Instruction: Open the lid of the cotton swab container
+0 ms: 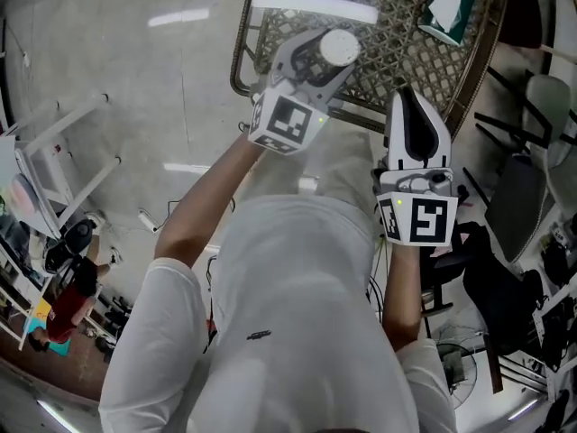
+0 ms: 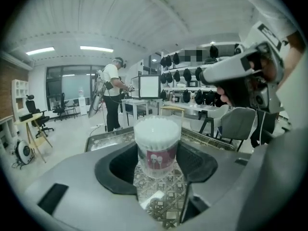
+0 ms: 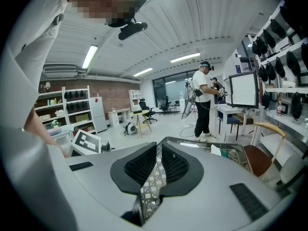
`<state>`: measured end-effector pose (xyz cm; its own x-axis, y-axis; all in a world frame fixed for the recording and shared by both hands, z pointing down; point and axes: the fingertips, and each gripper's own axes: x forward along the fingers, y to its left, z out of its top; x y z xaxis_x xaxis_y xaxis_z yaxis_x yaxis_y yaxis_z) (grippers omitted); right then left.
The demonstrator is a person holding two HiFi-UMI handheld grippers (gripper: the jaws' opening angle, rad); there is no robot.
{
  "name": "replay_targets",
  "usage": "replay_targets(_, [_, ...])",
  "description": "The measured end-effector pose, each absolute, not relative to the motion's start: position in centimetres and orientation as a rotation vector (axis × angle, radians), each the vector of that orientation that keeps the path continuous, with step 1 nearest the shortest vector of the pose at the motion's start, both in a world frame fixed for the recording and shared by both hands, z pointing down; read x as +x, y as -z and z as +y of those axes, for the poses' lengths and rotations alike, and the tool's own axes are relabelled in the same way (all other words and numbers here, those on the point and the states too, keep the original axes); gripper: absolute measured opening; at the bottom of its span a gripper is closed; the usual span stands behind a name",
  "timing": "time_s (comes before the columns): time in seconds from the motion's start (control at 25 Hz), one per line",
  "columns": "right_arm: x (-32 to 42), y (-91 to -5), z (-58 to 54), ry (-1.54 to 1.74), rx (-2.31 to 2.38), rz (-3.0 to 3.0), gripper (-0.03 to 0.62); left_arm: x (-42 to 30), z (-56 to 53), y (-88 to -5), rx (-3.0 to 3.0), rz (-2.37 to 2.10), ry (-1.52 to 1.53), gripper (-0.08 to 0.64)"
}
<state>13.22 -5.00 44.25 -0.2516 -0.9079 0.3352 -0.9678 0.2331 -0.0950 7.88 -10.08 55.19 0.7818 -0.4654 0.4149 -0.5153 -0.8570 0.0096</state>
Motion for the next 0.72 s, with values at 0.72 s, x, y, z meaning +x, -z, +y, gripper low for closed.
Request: replay_targets(0.72, [12.1,-35.4,-4.7,-0.259,1.874,-2.306,0.003,2.3,-8.7,-41.8,2.818,-0.935,-0.57,0.242])
